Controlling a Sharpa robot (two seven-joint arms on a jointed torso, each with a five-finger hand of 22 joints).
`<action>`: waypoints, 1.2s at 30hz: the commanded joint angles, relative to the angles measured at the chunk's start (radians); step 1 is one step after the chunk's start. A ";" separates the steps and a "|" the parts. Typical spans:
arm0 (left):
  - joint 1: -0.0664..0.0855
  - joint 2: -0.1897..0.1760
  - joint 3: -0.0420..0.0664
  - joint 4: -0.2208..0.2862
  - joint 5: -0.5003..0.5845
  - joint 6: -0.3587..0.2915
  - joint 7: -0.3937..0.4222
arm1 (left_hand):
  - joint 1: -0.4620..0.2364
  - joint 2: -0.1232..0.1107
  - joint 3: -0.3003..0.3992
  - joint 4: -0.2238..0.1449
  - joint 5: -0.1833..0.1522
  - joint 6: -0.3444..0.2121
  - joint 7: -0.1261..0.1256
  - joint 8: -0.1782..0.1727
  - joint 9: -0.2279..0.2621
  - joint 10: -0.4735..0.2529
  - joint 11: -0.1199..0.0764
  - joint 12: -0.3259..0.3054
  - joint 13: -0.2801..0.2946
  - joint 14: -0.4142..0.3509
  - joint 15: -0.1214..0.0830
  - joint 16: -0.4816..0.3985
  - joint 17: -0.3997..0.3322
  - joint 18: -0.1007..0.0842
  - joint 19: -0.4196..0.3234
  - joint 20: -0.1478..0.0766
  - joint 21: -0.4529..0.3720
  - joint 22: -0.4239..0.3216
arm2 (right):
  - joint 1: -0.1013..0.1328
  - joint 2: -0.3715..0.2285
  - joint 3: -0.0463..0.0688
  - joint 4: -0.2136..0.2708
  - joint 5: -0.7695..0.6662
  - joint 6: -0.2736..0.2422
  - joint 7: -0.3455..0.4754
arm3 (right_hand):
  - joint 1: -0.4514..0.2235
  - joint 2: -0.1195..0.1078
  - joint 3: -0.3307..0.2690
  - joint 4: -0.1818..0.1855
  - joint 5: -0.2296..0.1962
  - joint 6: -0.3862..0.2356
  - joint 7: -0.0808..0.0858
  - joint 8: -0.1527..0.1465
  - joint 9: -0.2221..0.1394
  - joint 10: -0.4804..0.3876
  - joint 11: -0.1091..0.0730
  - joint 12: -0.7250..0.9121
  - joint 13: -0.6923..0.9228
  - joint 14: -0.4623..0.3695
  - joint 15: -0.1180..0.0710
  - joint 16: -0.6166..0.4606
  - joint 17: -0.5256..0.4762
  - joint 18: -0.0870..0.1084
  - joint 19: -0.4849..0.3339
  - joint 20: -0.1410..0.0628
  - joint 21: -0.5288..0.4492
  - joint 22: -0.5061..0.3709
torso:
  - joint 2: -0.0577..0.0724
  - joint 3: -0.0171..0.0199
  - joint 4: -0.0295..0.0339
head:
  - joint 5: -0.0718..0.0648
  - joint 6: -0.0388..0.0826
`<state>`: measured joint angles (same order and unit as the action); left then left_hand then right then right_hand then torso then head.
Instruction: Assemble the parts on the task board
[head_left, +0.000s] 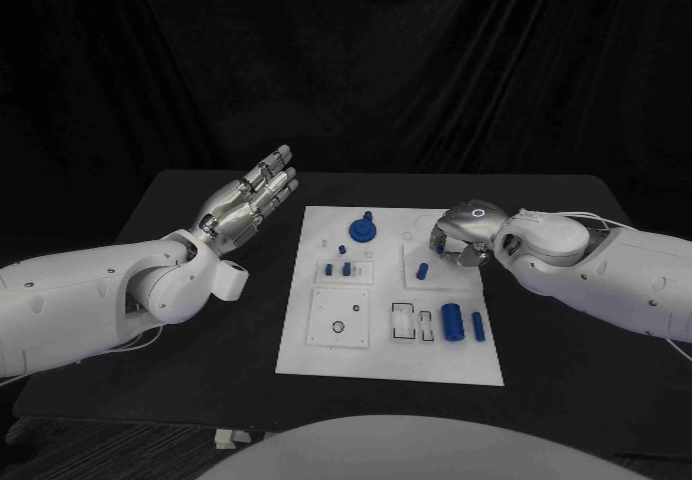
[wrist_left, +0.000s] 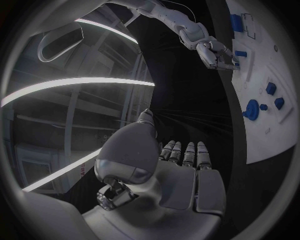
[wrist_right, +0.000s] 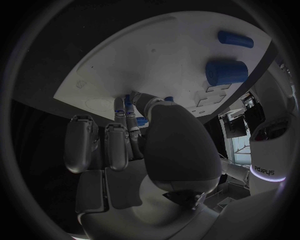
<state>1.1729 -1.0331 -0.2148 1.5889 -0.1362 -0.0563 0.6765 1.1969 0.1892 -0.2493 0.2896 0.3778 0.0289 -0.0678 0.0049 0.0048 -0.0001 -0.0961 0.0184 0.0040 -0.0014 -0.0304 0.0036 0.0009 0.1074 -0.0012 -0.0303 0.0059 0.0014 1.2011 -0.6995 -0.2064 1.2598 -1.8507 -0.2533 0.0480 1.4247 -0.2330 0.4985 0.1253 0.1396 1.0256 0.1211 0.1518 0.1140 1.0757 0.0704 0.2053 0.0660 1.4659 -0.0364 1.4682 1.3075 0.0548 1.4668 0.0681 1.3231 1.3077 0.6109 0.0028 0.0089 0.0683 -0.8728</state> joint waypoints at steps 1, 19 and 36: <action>-0.001 0.003 0.001 -0.001 0.007 0.021 0.088 | 0.014 -0.001 -0.001 0.002 0.010 -0.001 0.010 0.001 0.002 -0.001 0.014 0.004 0.001 0.001 -0.017 -0.004 -0.001 -0.017 0.001 0.004 -0.006 -0.001 | -0.006 0.004 -0.001 -0.011 -0.008 -0.020 -0.002 | 0.007 0.011 0.016 -0.007 0.024 0.017 0.000 0.009 0.005 0.020 -0.001 0.005 0.001 0.057 0.007 -0.003 0.012 0.000 0.011 0.009 -0.004 0.190 | -0.001 0.0002 0.0006 | 0.000 0.000; -0.002 0.016 0.001 -0.018 0.007 0.069 0.036 | 0.037 0.010 0.001 0.003 0.037 0.025 0.041 0.007 0.006 0.000 0.039 0.006 0.002 0.001 0.022 -0.004 -0.001 -0.022 0.001 0.036 -0.006 -0.001 | -0.014 0.003 -0.001 -0.022 -0.008 -0.104 0.029 | 0.049 0.053 0.046 -0.078 0.037 0.114 -0.007 0.055 0.051 0.157 -0.020 0.007 0.005 0.059 0.014 0.003 0.024 0.000 0.010 0.016 0.004 0.192 | 0.000 0.0001 0.0000 | -0.002 0.000; -0.003 0.028 0.001 -0.036 0.007 0.089 0.014 | 0.044 0.013 0.001 0.002 0.046 0.025 0.025 0.006 0.006 0.000 0.046 0.005 0.001 0.001 0.034 -0.004 -0.001 -0.022 0.001 0.050 -0.006 -0.001 | 0.024 -0.033 -0.001 0.024 -0.008 -0.187 0.017 | 0.021 0.053 0.030 -0.068 0.011 0.121 -0.012 0.051 0.061 0.168 -0.022 -0.020 0.001 0.058 0.012 -0.001 0.018 -0.001 0.009 0.013 0.005 0.192 | -0.001 0.0001 -0.0002 | -0.002 0.000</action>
<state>1.1715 -1.0069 -0.2148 1.5523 -0.1352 0.0125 0.6766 1.2332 0.2045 -0.2493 0.2896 0.4192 0.0555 -0.0336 0.0089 0.0110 -0.0001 -0.0568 0.0183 0.0048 0.0005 -0.0033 0.0036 0.0016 0.0917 0.0008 0.0150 0.0059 0.0016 1.2200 -0.7298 -0.2082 1.2777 -1.8509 -0.3969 0.0756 1.4587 -0.1776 0.5322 0.0578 0.1491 1.1453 0.1085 0.2038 0.1747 1.2433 0.0457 0.1896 0.0685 1.4632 -0.0248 1.4682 1.3074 0.0548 1.4651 0.0770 1.3232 1.3074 0.6103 0.0028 0.0083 0.0666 -0.8728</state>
